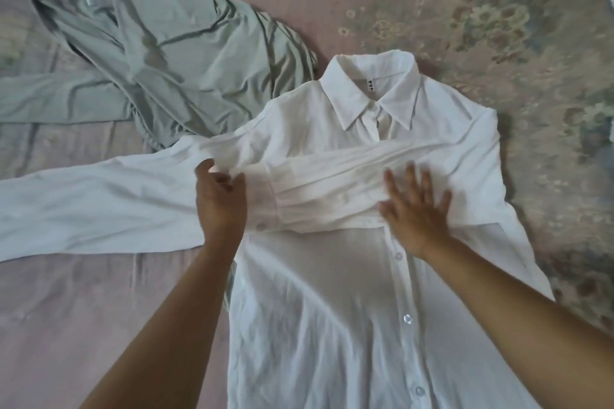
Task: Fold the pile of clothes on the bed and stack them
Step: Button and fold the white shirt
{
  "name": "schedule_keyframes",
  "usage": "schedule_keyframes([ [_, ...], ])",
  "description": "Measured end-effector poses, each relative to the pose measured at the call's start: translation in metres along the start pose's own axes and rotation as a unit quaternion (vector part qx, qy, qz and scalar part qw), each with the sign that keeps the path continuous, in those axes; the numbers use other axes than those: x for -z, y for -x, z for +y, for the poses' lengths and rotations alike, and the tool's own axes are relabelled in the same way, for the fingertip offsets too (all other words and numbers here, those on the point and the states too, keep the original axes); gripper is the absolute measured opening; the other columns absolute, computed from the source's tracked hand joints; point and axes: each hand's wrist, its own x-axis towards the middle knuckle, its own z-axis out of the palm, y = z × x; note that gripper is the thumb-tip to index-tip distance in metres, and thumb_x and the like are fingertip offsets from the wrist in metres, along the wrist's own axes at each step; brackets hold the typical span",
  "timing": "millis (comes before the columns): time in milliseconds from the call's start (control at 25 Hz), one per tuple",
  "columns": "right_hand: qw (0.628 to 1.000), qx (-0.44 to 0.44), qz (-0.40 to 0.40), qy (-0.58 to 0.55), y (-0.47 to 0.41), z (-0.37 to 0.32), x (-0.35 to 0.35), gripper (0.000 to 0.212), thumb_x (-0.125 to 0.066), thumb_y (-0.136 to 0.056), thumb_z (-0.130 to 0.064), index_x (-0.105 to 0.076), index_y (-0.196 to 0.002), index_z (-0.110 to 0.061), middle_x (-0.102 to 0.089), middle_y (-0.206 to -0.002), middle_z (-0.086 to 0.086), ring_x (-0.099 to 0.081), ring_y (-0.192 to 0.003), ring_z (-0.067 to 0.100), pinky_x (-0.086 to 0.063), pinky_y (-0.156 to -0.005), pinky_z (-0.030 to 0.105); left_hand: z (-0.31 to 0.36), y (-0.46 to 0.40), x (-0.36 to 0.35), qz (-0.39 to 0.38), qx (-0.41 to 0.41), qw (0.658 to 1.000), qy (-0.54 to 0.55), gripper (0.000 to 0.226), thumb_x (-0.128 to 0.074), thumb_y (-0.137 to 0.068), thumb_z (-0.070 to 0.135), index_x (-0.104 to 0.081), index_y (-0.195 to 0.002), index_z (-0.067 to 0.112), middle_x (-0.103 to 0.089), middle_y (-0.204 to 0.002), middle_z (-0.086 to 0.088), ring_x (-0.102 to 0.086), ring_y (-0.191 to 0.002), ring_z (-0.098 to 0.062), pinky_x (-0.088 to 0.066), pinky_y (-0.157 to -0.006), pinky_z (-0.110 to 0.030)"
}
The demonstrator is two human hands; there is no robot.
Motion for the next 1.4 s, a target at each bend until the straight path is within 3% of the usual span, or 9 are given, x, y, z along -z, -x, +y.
schedule_keyframes([
  [200, 0.979, 0.202, 0.005, 0.014, 0.016, -0.13, -0.005, 0.061, -0.019, -0.098, -0.054, 0.016, -0.146, -0.04, 0.029, -0.154, -0.002, 0.026, -0.142, 0.022, 0.009, -0.111, 0.061, -0.037, -0.019, 0.07, 0.232, 0.256, 0.938, -0.016, 0.062, -0.063, -0.089, 0.028, -0.033, -0.137, 0.003, -0.03, -0.142, -0.019, -0.032, -0.131, -0.036, -0.031, -0.104, -0.04],
  [360, 0.988, 0.153, 0.006, 0.021, 0.004, -0.158, -0.024, 0.062, -0.016, -0.097, -0.056, 0.022, -0.143, -0.041, 0.029, -0.155, -0.004, 0.024, -0.143, 0.024, 0.006, -0.11, 0.064, -0.088, -0.061, 0.135, 0.24, 0.367, 0.888, 0.135, 0.084, -0.066, -0.073, 0.056, -0.035, -0.137, 0.012, -0.036, -0.14, -0.01, -0.045, -0.125, -0.031, -0.043, -0.1, -0.041],
  [520, 0.996, 0.09, 0.013, 0.009, 0.004, -0.166, -0.033, 0.06, -0.014, -0.096, -0.058, 0.019, -0.144, -0.044, 0.027, -0.155, -0.003, 0.019, -0.144, 0.024, 0.004, -0.111, 0.064, -0.103, -0.083, 0.182, 0.263, 0.327, 0.785, 0.455, 0.021, -0.063, -0.089, 0.027, -0.048, -0.09, 0.013, -0.05, -0.074, 0.001, -0.05, -0.044, -0.008, -0.045, -0.044, -0.02],
  [680, 0.995, 0.098, 0.003, 0.017, 0.006, -0.17, -0.026, 0.06, -0.013, -0.097, -0.057, 0.022, -0.143, -0.042, 0.034, -0.152, -0.001, 0.024, -0.143, 0.024, 0.007, -0.111, 0.063, -0.09, -0.098, 0.212, 0.156, 0.208, 0.8, 0.54, 0.011, -0.055, -0.093, 0.025, -0.051, -0.089, 0.016, -0.047, -0.067, 0.003, -0.049, -0.057, -0.01, -0.043, -0.053, -0.022],
  [920, 0.953, 0.185, 0.059, -0.234, 0.027, -0.136, -0.001, 0.058, -0.022, -0.099, -0.051, -0.003, -0.15, -0.03, 0.002, -0.158, -0.009, 0.001, -0.145, 0.006, -0.005, -0.119, 0.031, 0.01, -0.043, 0.15, 0.072, -0.132, 0.982, 0.119, 0.018, -0.054, -0.09, 0.007, -0.041, -0.095, 0.018, -0.049, -0.064, -0.005, -0.051, -0.05, -0.01, -0.044, -0.048, -0.028],
  [1000, 0.861, 0.09, 0.074, -0.495, 0.029, -0.114, 0.019, 0.048, -0.033, -0.102, -0.037, -0.025, -0.149, -0.027, -0.024, -0.154, -0.011, -0.027, -0.137, -0.001, -0.02, -0.111, 0.014, 0.037, -0.006, 0.094, 0.055, -0.23, 0.968, -0.078, 0.024, -0.055, -0.089, 0.011, -0.049, -0.112, 0.011, -0.053, -0.068, -0.011, -0.052, -0.054, -0.026, -0.04, -0.051, -0.033],
  [1200, 0.573, -0.11, 0.054, -0.81, 0.012, -0.023, 0.059, 0.049, -0.028, -0.099, -0.051, -0.041, -0.136, -0.021, -0.054, -0.121, 0.01, -0.059, -0.104, 0.021, -0.047, -0.086, 0.036, 0.016, 0.085, -0.044, -0.11, -0.429, 0.821, -0.361, 0.078, -0.064, -0.063, 0.013, -0.044, -0.137, 0.025, -0.054, -0.067, -0.004, -0.048, -0.045, -0.022, -0.035, -0.042, -0.026],
  [1280, 0.584, -0.155, 0.024, -0.796, 0.002, 0.001, 0.052, 0.051, -0.033, -0.097, -0.055, -0.041, -0.134, -0.022, -0.057, -0.114, 0.01, -0.06, -0.1, 0.024, -0.049, -0.079, 0.038, -0.002, 0.099, -0.055, -0.145, -0.43, 0.801, -0.39, 0.081, -0.072, -0.057, 0.019, -0.052, -0.136, 0.021, -0.06, -0.079, -0.008, -0.054, -0.056, -0.026, -0.042, -0.049, -0.03],
  [1400, 0.746, -0.17, 0.014, -0.644, -0.014, 0.012, 0.029, 0.063, -0.064, -0.082, -0.053, -0.043, -0.13, -0.017, -0.058, -0.119, 0.007, -0.061, -0.101, 0.024, -0.053, -0.072, 0.036, -0.017, 0.094, -0.051, -0.113, -0.479, 0.77, -0.406, 0.063, -0.056, -0.073, 0.03, -0.054, -0.134, 0.015, -0.064, -0.112, -0.015, -0.06, -0.089, -0.032, -0.046, -0.07, -0.04],
])
